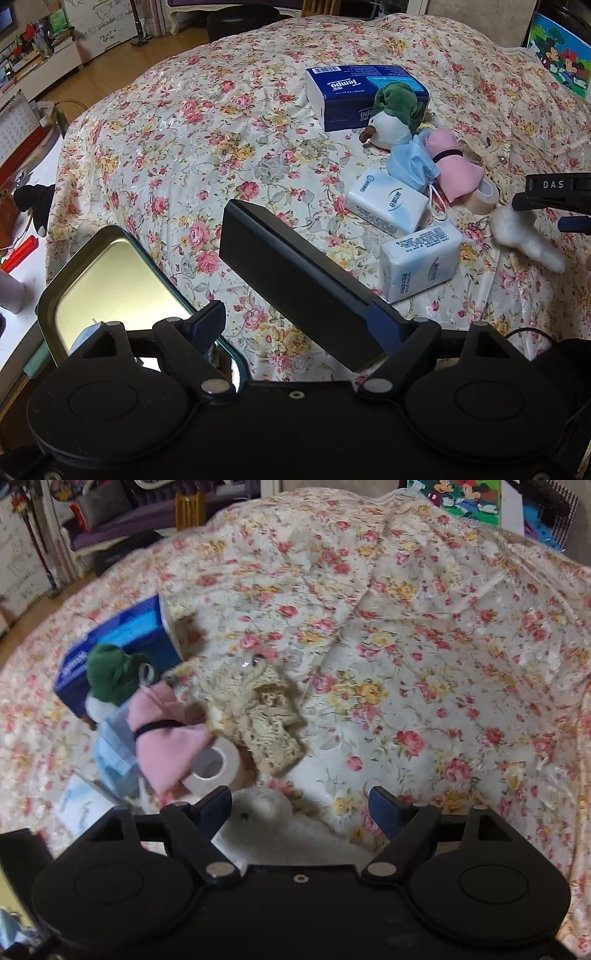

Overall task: Organize soft objects
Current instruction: 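Grasp the white plush bear with the right gripper while the left gripper grasps the tissue pack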

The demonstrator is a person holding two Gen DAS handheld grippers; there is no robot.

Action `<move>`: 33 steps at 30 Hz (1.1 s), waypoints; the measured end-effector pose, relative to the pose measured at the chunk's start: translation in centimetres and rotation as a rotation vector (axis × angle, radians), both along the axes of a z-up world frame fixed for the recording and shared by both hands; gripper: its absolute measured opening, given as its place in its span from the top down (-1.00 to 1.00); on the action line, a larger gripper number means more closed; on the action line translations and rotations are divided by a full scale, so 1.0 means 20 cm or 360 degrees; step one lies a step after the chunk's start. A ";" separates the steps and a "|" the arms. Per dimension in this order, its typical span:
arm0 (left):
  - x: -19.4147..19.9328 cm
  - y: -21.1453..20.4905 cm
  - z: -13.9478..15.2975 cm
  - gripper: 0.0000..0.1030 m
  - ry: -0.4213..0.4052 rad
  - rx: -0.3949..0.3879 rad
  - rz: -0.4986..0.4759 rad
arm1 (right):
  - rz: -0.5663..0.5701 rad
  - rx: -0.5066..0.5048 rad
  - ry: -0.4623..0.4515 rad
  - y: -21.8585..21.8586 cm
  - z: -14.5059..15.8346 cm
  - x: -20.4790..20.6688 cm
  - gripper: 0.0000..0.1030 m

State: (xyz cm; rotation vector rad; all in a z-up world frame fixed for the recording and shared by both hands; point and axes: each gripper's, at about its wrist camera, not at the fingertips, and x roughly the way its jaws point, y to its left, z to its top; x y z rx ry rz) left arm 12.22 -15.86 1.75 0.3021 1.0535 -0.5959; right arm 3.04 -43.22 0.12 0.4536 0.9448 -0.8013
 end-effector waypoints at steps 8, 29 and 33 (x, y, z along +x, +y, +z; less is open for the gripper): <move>-0.02 -0.02 0.00 -0.57 -0.0002 0.0015 -0.0023 | 0.0182 0.0051 0.0012 0.06 -0.05 0.00 -0.59; -0.03 -0.09 0.05 -0.57 0.0003 0.0014 -0.0047 | 0.0503 -0.0030 0.0234 0.15 -0.17 0.05 -0.10; -0.03 -0.14 0.06 -0.57 0.0018 -0.0002 -0.0049 | 0.0323 0.0097 0.0064 0.04 -0.13 0.01 0.03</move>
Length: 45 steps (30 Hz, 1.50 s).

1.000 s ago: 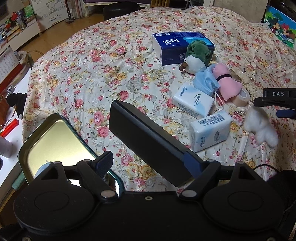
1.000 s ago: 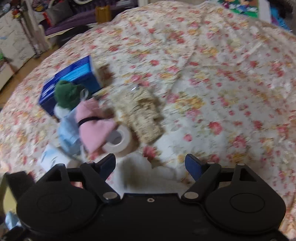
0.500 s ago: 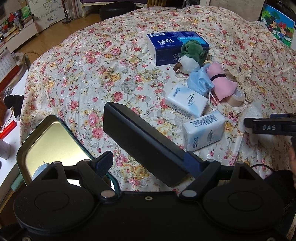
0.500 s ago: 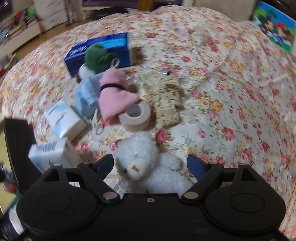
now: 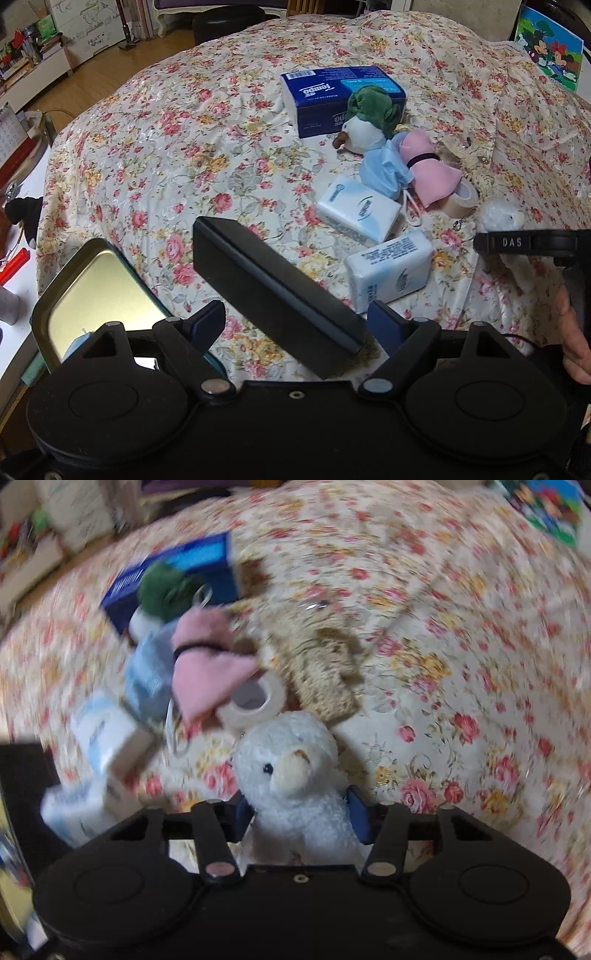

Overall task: Organize soft objects
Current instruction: 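Grasp the white plush bear with the right gripper while the left gripper grasps the tissue pack, then carry the tissue pack into the tray and open the left gripper while the right carries the bear over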

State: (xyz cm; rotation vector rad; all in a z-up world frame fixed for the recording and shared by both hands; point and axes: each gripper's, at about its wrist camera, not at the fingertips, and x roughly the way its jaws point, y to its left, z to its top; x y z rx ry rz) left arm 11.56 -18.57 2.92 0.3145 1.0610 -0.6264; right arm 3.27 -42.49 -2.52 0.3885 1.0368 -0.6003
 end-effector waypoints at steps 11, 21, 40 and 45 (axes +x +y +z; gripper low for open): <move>-0.05 -0.28 -0.06 -0.70 0.0118 -0.0049 0.0068 | -0.0351 -0.0008 -0.0353 -0.11 0.03 -0.14 0.04; -0.01 -0.44 -0.20 -0.70 0.0183 0.0053 0.0229 | -0.0379 -0.0026 -0.0343 -0.12 -0.01 -0.14 0.04; -0.02 -0.50 -0.19 -0.34 0.0172 0.0050 0.0213 | -0.0442 0.0020 -0.0406 -0.14 -0.02 -0.17 0.04; -0.03 -0.44 -0.07 -0.34 0.0118 -0.0025 0.0181 | -0.0449 0.0000 -0.0400 -0.13 -0.02 -0.17 0.04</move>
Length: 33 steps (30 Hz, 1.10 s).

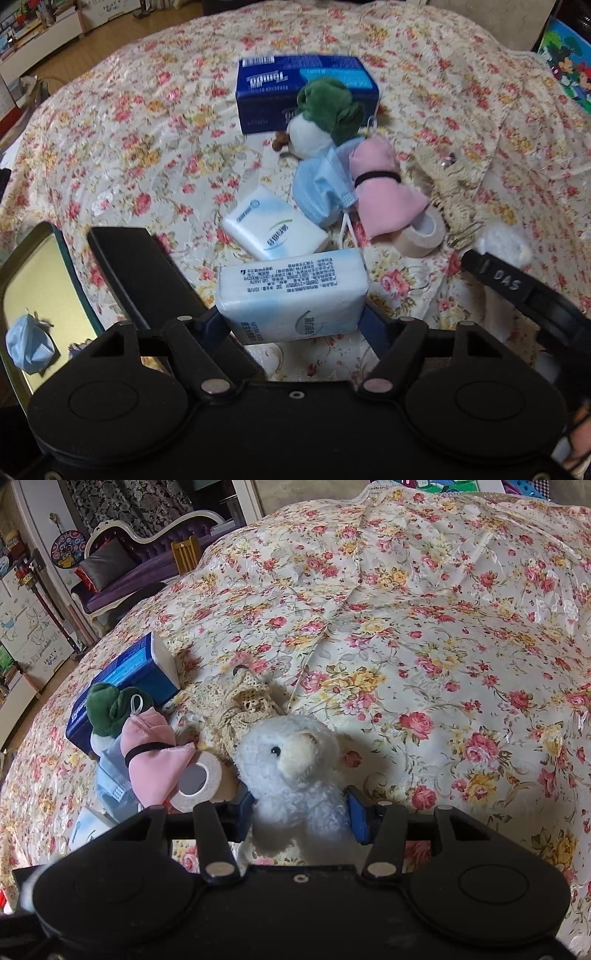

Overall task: Organize soft objects
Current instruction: 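Carry the tissue pack into the tray and open the left gripper while the right carries the bear over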

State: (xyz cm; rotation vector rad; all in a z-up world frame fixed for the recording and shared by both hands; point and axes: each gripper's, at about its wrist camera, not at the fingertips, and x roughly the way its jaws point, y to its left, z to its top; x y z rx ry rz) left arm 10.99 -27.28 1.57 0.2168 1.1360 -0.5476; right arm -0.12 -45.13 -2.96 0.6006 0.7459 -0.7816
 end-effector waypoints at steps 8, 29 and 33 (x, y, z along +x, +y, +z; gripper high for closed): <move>0.02 0.24 0.15 -0.34 -0.0079 -0.0074 0.0024 | 0.0012 -0.0045 0.0042 0.03 0.00 0.02 0.04; 0.32 1.31 -0.16 -0.34 0.0033 -0.0017 0.0634 | -0.0027 -0.0155 0.0157 0.07 0.05 0.05 0.04; 0.40 1.42 -0.20 -0.34 0.0049 -0.0029 0.0710 | 0.0010 -0.0242 0.0219 0.13 0.10 0.08 0.04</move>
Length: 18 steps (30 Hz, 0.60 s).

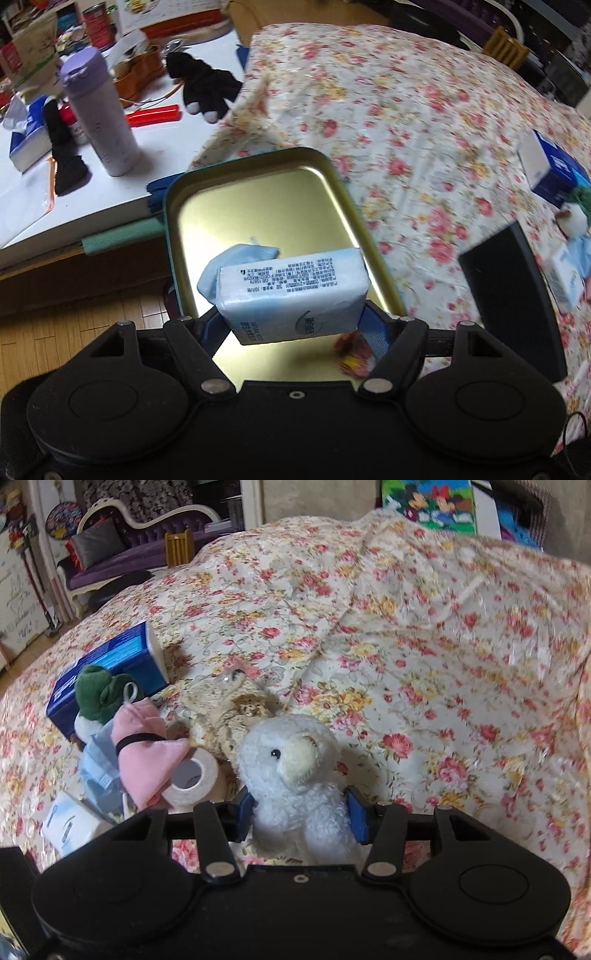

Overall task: Organize soft objects
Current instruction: 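Carry the tissue pack into the tray and open the left gripper while the right carries the bear over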

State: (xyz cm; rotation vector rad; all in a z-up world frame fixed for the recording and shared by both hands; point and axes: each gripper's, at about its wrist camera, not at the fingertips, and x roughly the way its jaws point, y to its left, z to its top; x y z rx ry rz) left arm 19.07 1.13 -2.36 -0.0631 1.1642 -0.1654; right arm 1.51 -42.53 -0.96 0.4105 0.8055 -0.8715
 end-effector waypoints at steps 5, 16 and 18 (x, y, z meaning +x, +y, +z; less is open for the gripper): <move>0.10 0.08 -0.04 -0.34 0.0005 0.0003 0.0033 | 0.0118 -0.0039 -0.0010 0.16 0.11 0.03 0.04; 0.33 0.15 -0.11 -0.34 0.0014 0.0032 0.0060 | 0.0769 0.0024 -0.0204 0.83 0.42 0.28 0.04; 0.36 0.17 -0.14 -0.34 0.0008 0.0032 0.0075 | 0.0888 0.0020 -0.0203 0.96 0.43 0.32 0.04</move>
